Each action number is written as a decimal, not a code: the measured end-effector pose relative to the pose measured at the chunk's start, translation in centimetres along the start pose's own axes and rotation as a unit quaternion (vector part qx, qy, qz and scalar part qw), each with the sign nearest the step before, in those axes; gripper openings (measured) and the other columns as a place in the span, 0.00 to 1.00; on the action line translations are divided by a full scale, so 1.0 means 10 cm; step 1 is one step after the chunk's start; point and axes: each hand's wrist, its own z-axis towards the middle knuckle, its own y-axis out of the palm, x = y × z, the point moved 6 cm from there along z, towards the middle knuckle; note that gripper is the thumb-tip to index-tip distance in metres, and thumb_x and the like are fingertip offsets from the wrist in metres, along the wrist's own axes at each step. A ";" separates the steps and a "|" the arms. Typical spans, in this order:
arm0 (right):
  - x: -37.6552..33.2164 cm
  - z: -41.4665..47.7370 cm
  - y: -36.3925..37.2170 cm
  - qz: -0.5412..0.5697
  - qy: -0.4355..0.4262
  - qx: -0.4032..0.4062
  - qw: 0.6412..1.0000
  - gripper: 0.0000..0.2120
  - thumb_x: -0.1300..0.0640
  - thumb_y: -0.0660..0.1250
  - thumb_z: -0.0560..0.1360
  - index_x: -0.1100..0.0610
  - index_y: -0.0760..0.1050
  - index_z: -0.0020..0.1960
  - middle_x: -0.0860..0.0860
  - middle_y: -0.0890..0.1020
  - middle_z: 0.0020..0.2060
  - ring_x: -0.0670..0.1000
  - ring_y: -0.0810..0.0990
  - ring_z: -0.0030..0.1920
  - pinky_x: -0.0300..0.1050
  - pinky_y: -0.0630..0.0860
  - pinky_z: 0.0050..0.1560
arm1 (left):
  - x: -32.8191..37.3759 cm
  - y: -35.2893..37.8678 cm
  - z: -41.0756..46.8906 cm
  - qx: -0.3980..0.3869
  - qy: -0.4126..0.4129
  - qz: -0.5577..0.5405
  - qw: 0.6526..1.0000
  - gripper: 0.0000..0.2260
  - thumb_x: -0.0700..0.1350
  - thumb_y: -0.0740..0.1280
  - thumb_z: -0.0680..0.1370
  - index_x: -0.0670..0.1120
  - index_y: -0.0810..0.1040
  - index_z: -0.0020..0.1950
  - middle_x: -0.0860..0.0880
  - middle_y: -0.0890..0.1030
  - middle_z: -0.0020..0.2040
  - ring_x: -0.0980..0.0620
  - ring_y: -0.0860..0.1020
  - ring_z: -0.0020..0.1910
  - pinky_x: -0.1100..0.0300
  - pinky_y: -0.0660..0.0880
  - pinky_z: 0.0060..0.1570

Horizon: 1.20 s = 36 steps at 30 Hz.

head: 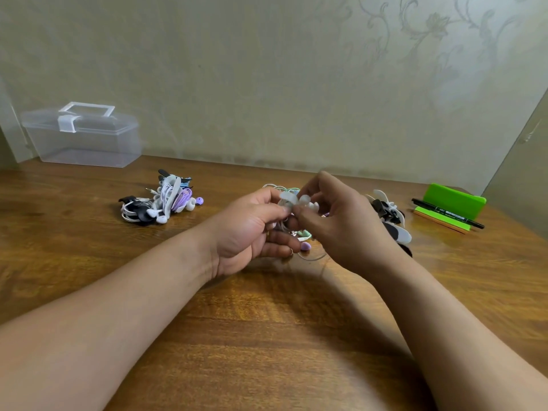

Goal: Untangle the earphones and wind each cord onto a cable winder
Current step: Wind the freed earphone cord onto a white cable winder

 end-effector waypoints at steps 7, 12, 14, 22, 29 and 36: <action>0.12 0.05 0.00 -0.068 0.024 0.001 0.997 0.07 0.53 0.76 0.77 0.49 0.78 0.48 0.43 0.83 0.38 0.42 0.79 0.37 0.36 0.72 0.35 | -0.04 0.07 0.01 -0.006 -0.007 -0.037 0.999 0.15 0.40 0.53 0.85 0.39 0.79 0.61 0.43 0.80 0.40 0.33 0.82 0.52 0.45 0.83 0.48; 0.22 0.09 -0.05 -0.037 0.045 -0.017 0.998 0.06 0.51 0.76 0.77 0.45 0.80 0.51 0.45 0.84 0.43 0.45 0.80 0.42 0.38 0.73 0.39 | 0.00 0.05 -0.02 -0.047 -0.027 -0.068 0.996 0.21 0.39 0.48 0.85 0.34 0.74 0.70 0.35 0.81 0.59 0.32 0.80 0.64 0.36 0.75 0.67; 0.21 0.09 -0.07 -0.053 0.027 -0.036 0.998 0.05 0.51 0.74 0.79 0.45 0.80 0.53 0.45 0.84 0.45 0.47 0.81 0.47 0.45 0.77 0.45 | 0.02 0.03 -0.02 -0.040 -0.015 -0.066 0.997 0.18 0.37 0.50 0.86 0.34 0.75 0.69 0.34 0.82 0.62 0.33 0.82 0.61 0.39 0.80 0.61; 0.14 0.09 -0.12 -0.005 0.001 -0.057 0.998 0.05 0.58 0.72 0.80 0.51 0.82 0.55 0.41 0.87 0.45 0.43 0.84 0.47 0.46 0.82 0.44 | 0.00 -0.10 0.01 0.008 -0.006 0.064 0.998 0.13 0.42 0.56 0.88 0.45 0.80 0.64 0.47 0.79 0.36 0.51 0.83 0.31 0.61 0.80 0.33; 0.15 0.09 -0.13 -0.034 -0.005 -0.040 0.999 0.07 0.52 0.76 0.77 0.50 0.82 0.52 0.43 0.87 0.46 0.46 0.83 0.48 0.51 0.80 0.48 | 0.01 -0.17 0.04 0.022 0.003 0.056 0.998 0.16 0.39 0.57 0.86 0.44 0.82 0.67 0.31 0.82 0.55 0.44 0.82 0.46 0.53 0.82 0.46; 0.17 0.10 -0.15 -0.056 -0.003 -0.034 0.998 0.07 0.52 0.77 0.76 0.49 0.80 0.51 0.44 0.85 0.45 0.50 0.82 0.47 0.54 0.80 0.48 | 0.02 -0.09 0.00 -0.020 0.010 0.089 0.996 0.15 0.40 0.57 0.87 0.41 0.80 0.67 0.35 0.81 0.49 0.36 0.85 0.53 0.46 0.82 0.53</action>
